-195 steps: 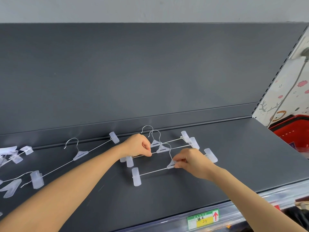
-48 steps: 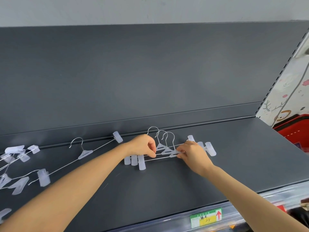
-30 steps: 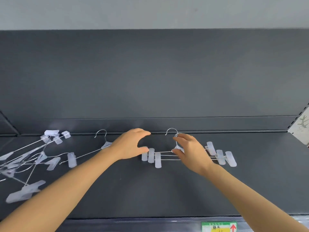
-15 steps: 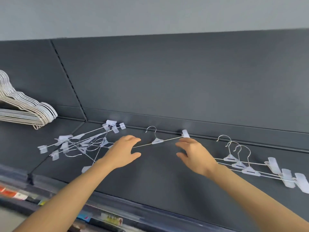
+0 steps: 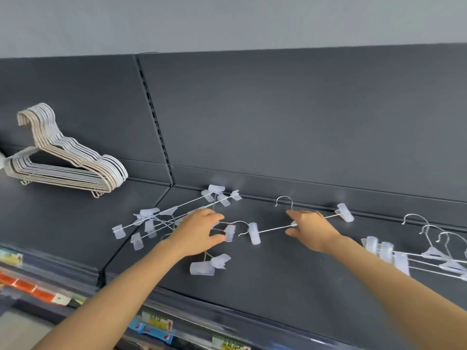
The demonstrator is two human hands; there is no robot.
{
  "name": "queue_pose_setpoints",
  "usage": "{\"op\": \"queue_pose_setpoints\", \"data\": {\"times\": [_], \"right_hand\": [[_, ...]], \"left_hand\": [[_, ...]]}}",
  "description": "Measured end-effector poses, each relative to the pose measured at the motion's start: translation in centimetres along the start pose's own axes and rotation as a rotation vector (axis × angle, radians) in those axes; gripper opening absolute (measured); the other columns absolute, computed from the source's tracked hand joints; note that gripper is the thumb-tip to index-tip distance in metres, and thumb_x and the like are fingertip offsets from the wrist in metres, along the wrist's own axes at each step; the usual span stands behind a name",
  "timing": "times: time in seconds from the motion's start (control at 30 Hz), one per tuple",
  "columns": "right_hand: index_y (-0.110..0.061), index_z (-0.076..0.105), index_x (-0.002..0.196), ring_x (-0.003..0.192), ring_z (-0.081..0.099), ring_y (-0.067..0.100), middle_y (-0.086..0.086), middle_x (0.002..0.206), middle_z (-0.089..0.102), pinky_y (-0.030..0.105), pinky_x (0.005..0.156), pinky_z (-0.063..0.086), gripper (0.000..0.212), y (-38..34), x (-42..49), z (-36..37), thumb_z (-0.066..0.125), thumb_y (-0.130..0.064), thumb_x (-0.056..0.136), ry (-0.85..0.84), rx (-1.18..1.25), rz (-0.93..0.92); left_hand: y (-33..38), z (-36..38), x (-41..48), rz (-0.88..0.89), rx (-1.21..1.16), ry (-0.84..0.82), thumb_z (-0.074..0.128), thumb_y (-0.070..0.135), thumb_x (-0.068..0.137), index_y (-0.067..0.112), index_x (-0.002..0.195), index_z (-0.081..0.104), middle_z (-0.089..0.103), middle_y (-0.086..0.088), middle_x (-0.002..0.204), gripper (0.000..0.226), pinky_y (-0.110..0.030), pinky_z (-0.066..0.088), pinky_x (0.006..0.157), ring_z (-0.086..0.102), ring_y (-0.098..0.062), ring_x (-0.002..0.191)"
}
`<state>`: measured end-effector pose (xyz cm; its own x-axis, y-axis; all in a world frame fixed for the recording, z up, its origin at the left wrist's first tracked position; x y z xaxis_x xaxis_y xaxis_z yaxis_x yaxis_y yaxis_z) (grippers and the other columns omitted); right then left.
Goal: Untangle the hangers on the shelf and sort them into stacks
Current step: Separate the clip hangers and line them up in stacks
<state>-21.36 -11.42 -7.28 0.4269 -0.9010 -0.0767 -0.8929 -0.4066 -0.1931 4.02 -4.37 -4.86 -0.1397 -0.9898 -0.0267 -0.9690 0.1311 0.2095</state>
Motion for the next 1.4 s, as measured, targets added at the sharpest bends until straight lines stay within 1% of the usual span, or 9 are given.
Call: {"op": "queue_pose_setpoints", "data": {"times": [0.27, 0.4, 0.47, 0.67, 0.8, 0.9, 1.03, 1.2, 1.4], "right_hand": [[-0.015, 0.049, 0.085, 0.087, 0.054, 0.023, -0.005, 0.096, 0.059, 0.030, 0.072, 0.041, 0.012, 0.4, 1.2, 0.3, 0.046, -0.004, 0.087, -0.034, -0.097, 0.050], [-0.012, 0.059, 0.105, 0.090, 0.059, 0.025, 0.004, 0.103, 0.057, 0.033, 0.074, 0.049, 0.020, 0.2, 1.1, 0.4, 0.049, -0.005, 0.090, -0.030, -0.043, 0.037], [-0.014, 0.061, 0.100, 0.081, 0.058, 0.028, 0.005, 0.099, 0.051, 0.034, 0.069, 0.047, 0.019, 0.1, 1.0, 0.3, 0.047, -0.005, 0.091, -0.006, -0.010, 0.018], [-0.022, 0.060, 0.098, 0.077, 0.057, 0.027, 0.001, 0.099, 0.049, 0.037, 0.074, 0.048, 0.023, -0.9, 1.0, -2.2, 0.047, -0.005, 0.091, 0.157, -0.073, -0.066], [-0.024, 0.060, 0.097, 0.080, 0.057, 0.025, -0.001, 0.100, 0.050, 0.033, 0.074, 0.045, 0.027, -1.0, 1.4, -3.0, 0.047, -0.002, 0.089, 0.129, -0.151, -0.066], [-0.028, 0.057, 0.087, 0.076, 0.057, 0.028, -0.001, 0.095, 0.047, 0.034, 0.065, 0.046, 0.028, -0.5, 1.4, -3.0, 0.045, -0.002, 0.088, 0.046, -0.146, -0.070], [-0.026, 0.059, 0.085, 0.077, 0.058, 0.028, -0.003, 0.093, 0.048, 0.038, 0.066, 0.049, 0.028, 0.2, 1.0, -3.0, 0.046, -0.001, 0.087, 0.009, -0.080, -0.063], [-0.020, 0.062, 0.089, 0.080, 0.059, 0.030, 0.003, 0.094, 0.051, 0.040, 0.068, 0.049, 0.022, 0.3, 0.5, -3.5, 0.047, -0.003, 0.089, 0.061, 0.017, -0.035], [-0.020, 0.064, 0.092, 0.086, 0.058, 0.028, 0.004, 0.096, 0.054, 0.043, 0.075, 0.052, 0.017, -0.4, 0.4, -4.0, 0.051, -0.009, 0.090, 0.105, 0.095, -0.023]], "left_hand": [[-1.7, 0.4, 0.8, 0.035, -0.031, -0.026, 0.054, 0.040, 0.092, 0.025, 0.139, 0.043, 0.048, 0.006, 0.137, 0.050, -0.029, 0.037, 0.096, 0.044, -0.013, 0.125], [-2.6, 0.2, 0.6, 0.027, -0.094, -0.027, 0.055, 0.038, 0.092, 0.027, 0.138, 0.044, 0.047, 0.008, 0.137, 0.049, -0.031, 0.042, 0.097, 0.047, -0.012, 0.122], [-2.8, -0.1, 0.4, 0.025, -0.102, -0.023, 0.055, 0.037, 0.092, 0.026, 0.137, 0.045, 0.048, 0.008, 0.135, 0.047, -0.030, 0.042, 0.095, 0.048, -0.013, 0.120], [-4.0, -2.0, 0.1, -0.011, -0.097, 0.031, 0.055, 0.033, 0.094, 0.024, 0.126, 0.056, 0.055, 0.004, 0.120, 0.034, -0.027, 0.043, 0.082, 0.054, -0.011, 0.089], [-3.9, -2.4, 0.1, -0.023, -0.109, 0.012, 0.055, 0.030, 0.095, 0.023, 0.126, 0.057, 0.054, 0.002, 0.118, 0.032, -0.022, 0.036, 0.070, 0.044, 0.002, 0.059], [-3.7, -2.3, 0.3, -0.009, -0.084, -0.020, 0.056, 0.026, 0.093, 0.023, 0.116, 0.063, 0.056, 0.004, 0.109, 0.024, -0.019, 0.036, 0.060, 0.045, 0.001, 0.057], [-4.3, -2.5, 1.0, -0.076, -0.084, 0.052, 0.050, 0.020, 0.091, 0.025, 0.071, 0.059, 0.056, 0.005, 0.081, 0.023, -0.028, 0.046, 0.055, 0.062, -0.017, 0.064], [-4.7, -4.7, 1.9, -0.158, -0.184, 0.322, 0.053, 0.013, 0.088, 0.015, 0.076, 0.065, 0.061, 0.004, 0.072, 0.017, -0.036, 0.047, 0.065, 0.057, -0.020, 0.071], [-5.0, -5.1, 2.5, -0.130, -0.368, 0.348, 0.063, 0.014, 0.085, 0.018, 0.076, 0.072, 0.070, 0.008, 0.075, 0.013, -0.032, 0.054, 0.071, 0.064, -0.011, 0.072]]}}
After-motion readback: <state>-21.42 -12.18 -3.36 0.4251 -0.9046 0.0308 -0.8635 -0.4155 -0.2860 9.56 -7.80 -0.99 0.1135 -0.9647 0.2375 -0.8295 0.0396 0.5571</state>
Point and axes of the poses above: each hand's wrist, its own x-axis towards the middle knuckle, its own z-axis out of the palm, y = z × x, the point moved 5 cm from there along x, towards the middle knuckle
